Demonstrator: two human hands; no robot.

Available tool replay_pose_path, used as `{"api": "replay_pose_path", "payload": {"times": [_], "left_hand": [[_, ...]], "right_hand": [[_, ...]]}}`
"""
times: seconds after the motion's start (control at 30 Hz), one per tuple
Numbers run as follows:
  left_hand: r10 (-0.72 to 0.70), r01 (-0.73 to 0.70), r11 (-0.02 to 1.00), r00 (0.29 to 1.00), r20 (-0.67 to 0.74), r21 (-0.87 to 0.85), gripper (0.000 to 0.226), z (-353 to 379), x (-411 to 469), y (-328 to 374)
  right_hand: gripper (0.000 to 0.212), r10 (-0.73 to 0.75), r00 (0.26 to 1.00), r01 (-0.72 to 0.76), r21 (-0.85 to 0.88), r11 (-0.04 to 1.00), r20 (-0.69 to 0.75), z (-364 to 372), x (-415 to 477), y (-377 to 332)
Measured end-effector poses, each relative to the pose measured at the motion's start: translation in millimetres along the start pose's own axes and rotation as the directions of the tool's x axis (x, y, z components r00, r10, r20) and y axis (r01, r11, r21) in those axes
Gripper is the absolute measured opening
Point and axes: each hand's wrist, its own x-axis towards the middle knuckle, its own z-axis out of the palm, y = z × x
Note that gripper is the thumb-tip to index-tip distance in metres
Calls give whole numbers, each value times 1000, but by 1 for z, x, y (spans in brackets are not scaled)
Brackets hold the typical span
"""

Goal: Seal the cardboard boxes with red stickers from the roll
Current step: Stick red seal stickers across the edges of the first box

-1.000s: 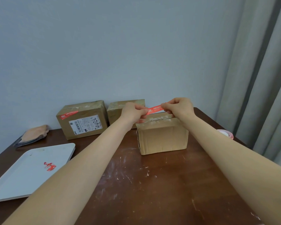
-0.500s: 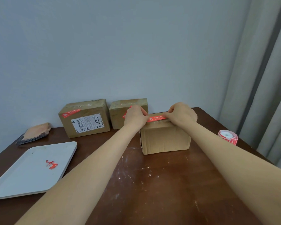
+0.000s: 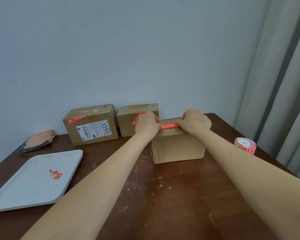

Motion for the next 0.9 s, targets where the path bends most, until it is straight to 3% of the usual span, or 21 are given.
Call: {"api": "replay_pose_path", "payload": {"times": [0.13,0.53,0.9], "left_hand": [[-11,11,999,1000,-2,44,22,7,-2,-1],[37,-34,998,998,58,-57,26,24,6,5],[36,-33,998,996,85,-45,30,23,12,2]], "right_hand": [[20,5,999,-4,-30,1000,40,-2,1,-1],[25,69,996,-66,-55,996,64,-14,-2,16],[25,103,988,-105,15,994,118,-17,2,16]]}}
